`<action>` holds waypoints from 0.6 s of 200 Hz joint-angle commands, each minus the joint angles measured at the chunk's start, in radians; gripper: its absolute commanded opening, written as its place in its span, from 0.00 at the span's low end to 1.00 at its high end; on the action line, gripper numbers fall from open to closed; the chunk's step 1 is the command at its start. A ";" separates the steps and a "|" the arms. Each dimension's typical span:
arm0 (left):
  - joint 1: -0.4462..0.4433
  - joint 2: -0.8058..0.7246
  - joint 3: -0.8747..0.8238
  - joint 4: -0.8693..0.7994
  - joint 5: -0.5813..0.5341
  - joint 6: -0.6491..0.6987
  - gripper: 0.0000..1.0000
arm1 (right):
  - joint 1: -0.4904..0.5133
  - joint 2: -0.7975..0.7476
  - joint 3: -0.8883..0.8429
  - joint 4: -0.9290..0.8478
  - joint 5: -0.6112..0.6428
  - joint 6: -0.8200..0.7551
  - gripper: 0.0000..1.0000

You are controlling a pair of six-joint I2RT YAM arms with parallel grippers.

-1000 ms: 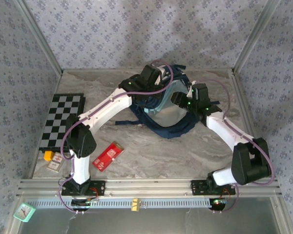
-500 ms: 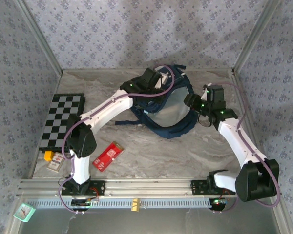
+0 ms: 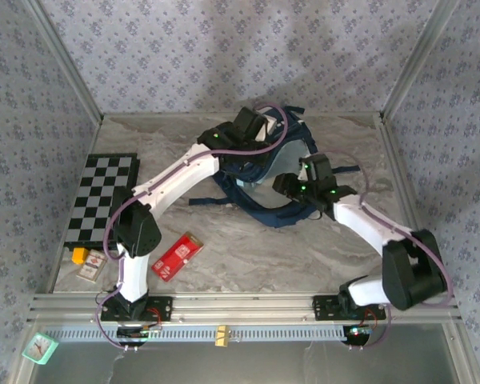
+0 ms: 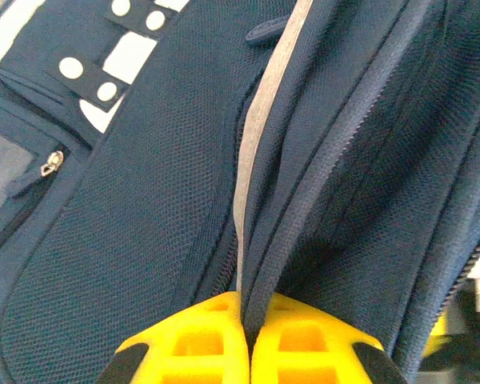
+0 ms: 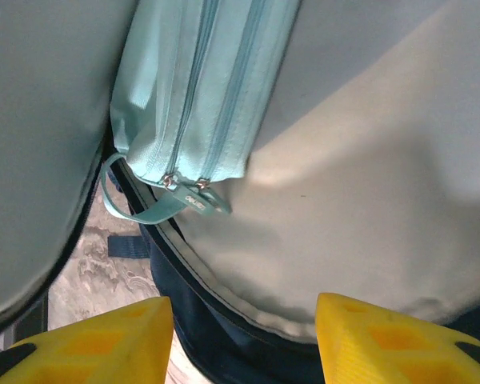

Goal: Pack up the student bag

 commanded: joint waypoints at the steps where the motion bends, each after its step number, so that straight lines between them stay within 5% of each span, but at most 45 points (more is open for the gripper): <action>1: -0.004 -0.028 0.054 0.015 -0.001 -0.017 0.00 | 0.034 0.097 0.009 0.272 -0.012 0.090 0.51; 77: -0.004 -0.038 0.043 0.017 -0.012 -0.009 0.00 | 0.066 0.446 0.201 0.512 0.079 0.212 0.56; 120: -0.004 -0.041 0.046 0.019 -0.008 -0.001 0.00 | 0.058 0.494 0.219 0.471 0.129 0.185 0.34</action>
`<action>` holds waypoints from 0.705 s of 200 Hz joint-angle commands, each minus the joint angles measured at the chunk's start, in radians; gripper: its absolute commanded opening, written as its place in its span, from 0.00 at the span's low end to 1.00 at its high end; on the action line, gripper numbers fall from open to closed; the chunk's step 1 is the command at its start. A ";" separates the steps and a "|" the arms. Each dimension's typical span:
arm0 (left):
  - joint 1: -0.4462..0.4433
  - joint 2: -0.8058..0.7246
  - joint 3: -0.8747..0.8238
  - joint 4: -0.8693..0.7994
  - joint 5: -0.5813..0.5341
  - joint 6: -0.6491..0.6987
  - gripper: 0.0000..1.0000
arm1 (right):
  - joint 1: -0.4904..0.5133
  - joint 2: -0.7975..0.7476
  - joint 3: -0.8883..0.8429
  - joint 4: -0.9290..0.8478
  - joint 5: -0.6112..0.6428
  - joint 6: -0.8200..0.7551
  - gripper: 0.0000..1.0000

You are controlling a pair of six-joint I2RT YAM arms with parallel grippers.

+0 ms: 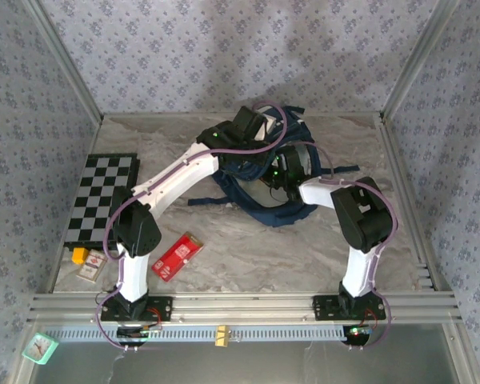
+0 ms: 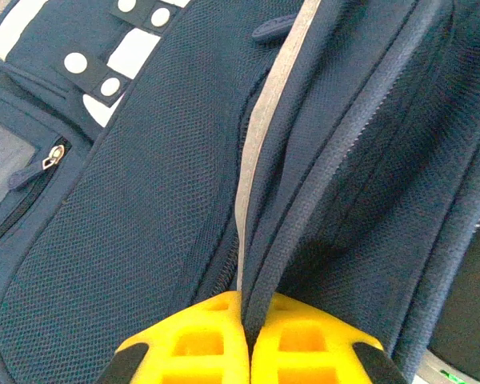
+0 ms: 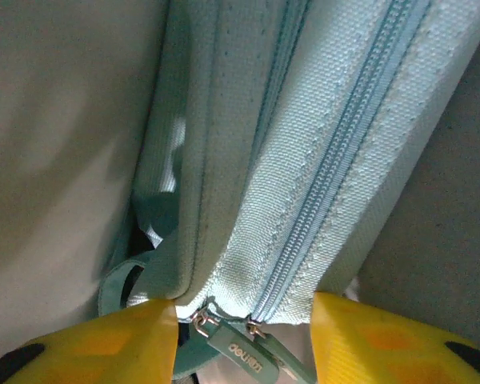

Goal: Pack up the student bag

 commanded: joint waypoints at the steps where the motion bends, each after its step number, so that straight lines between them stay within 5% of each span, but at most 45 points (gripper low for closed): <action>1: -0.007 -0.041 0.043 0.029 0.003 -0.003 0.00 | -0.009 0.017 0.025 -0.002 0.104 -0.012 0.33; 18: -0.006 -0.046 0.042 0.025 -0.003 -0.001 0.00 | -0.032 0.009 0.014 -0.041 0.115 -0.029 0.20; 40: -0.006 -0.052 0.030 0.032 -0.001 -0.001 0.00 | -0.051 -0.018 -0.023 -0.060 0.120 -0.062 0.18; 97: -0.007 -0.051 -0.060 0.042 0.054 -0.047 0.00 | -0.079 -0.228 -0.179 0.008 0.045 -0.073 0.31; 141: -0.007 -0.065 -0.123 0.039 0.062 -0.043 0.02 | -0.238 -0.627 -0.274 -0.377 0.101 -0.184 0.43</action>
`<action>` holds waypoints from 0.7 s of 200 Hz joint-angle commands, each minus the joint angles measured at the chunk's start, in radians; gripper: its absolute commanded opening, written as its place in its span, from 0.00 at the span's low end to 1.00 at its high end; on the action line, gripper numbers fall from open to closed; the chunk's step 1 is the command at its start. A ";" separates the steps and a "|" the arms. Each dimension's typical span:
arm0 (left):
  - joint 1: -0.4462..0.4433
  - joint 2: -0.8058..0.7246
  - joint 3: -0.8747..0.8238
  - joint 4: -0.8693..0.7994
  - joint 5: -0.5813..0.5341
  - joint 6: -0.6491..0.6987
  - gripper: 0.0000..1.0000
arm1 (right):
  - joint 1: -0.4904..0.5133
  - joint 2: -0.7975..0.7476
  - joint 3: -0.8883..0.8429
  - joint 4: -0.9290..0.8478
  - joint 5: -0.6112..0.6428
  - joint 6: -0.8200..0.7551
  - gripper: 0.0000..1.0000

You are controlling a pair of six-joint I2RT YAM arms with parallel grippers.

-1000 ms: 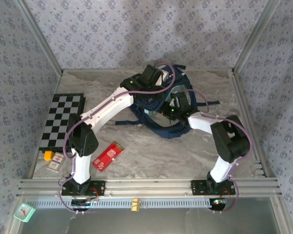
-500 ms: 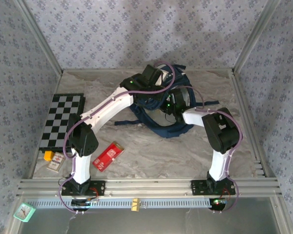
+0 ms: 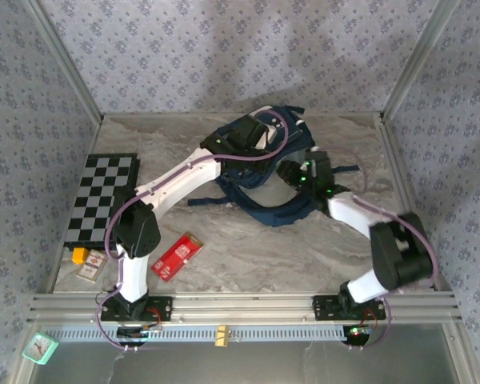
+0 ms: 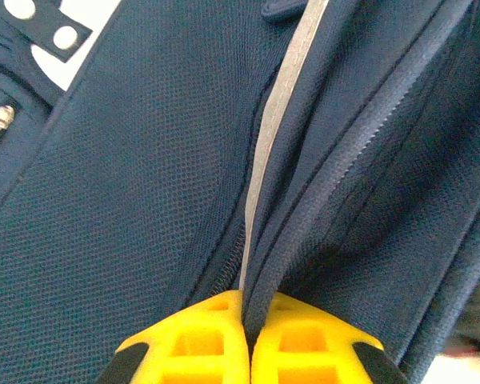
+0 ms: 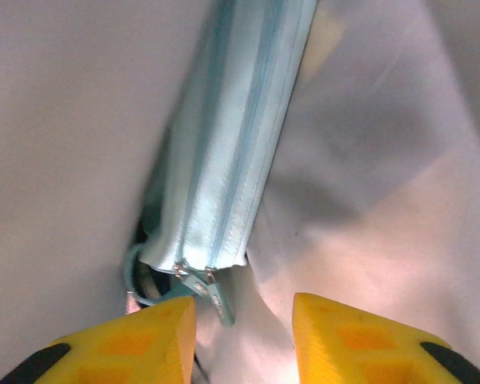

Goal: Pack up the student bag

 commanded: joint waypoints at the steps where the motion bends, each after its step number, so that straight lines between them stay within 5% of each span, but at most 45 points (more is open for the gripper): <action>1: 0.003 -0.053 -0.012 -0.008 0.019 -0.023 0.02 | -0.096 -0.187 -0.032 -0.212 0.029 -0.095 0.44; 46: -0.029 0.004 0.012 -0.032 0.072 -0.001 0.09 | -0.268 -0.322 0.076 -0.584 -0.069 -0.208 0.51; 67: -0.040 0.014 0.030 -0.078 0.091 0.012 0.28 | -0.283 -0.324 0.088 -0.623 -0.119 -0.249 0.55; 88: -0.042 -0.037 -0.011 -0.062 0.108 -0.006 0.48 | -0.277 -0.321 0.090 -0.636 -0.179 -0.246 0.57; 115: -0.009 -0.175 -0.217 0.084 0.064 -0.061 0.58 | -0.230 -0.296 0.082 -0.653 -0.181 -0.233 0.61; 140: 0.119 -0.235 -0.382 0.185 0.091 -0.228 0.60 | -0.118 -0.229 0.079 -0.626 -0.193 -0.178 0.61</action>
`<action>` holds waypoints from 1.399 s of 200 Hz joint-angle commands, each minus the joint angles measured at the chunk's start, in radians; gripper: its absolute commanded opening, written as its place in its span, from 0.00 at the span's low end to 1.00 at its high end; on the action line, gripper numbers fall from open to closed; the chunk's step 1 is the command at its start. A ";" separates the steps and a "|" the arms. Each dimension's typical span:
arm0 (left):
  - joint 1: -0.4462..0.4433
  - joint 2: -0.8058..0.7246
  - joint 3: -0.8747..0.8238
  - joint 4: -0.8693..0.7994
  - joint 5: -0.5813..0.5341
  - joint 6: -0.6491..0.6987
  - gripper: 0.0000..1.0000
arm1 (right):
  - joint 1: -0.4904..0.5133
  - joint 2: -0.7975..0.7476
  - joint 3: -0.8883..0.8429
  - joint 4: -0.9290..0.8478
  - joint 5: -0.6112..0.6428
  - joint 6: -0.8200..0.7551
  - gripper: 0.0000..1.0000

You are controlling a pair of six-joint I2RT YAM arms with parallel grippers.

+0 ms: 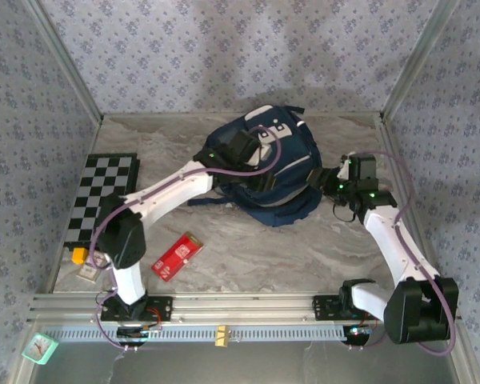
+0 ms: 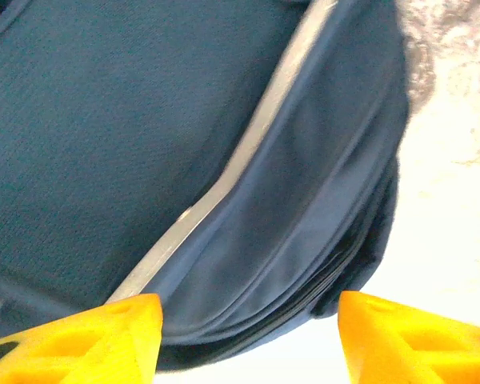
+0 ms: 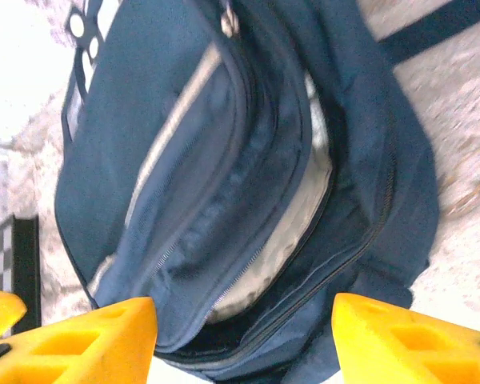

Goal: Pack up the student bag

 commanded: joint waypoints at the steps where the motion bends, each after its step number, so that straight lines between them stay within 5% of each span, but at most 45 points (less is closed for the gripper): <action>1: 0.129 -0.075 -0.109 0.124 0.020 -0.167 0.61 | 0.096 0.057 0.019 -0.020 -0.038 0.036 0.61; 47: 0.333 -0.051 -0.265 0.362 0.117 -0.361 0.60 | 0.313 0.123 0.038 0.066 0.073 0.141 0.61; 101: 0.441 0.091 -0.246 0.511 0.153 -0.455 0.56 | 0.400 0.243 0.108 0.133 0.108 0.193 0.61; 158: 0.428 0.256 -0.216 0.693 0.252 -0.545 0.48 | 0.311 0.393 0.177 0.131 0.065 0.146 0.61; 192: 0.342 0.268 -0.249 0.705 0.292 -0.574 0.45 | 0.189 0.441 0.209 0.091 0.014 0.029 0.60; 240: 0.155 0.134 -0.401 0.775 0.217 -0.699 0.45 | -0.066 0.470 0.321 0.006 0.023 -0.139 0.61; 280: 0.152 0.033 -0.426 0.643 0.042 -0.737 0.45 | -0.053 0.364 0.304 -0.059 0.020 -0.174 0.62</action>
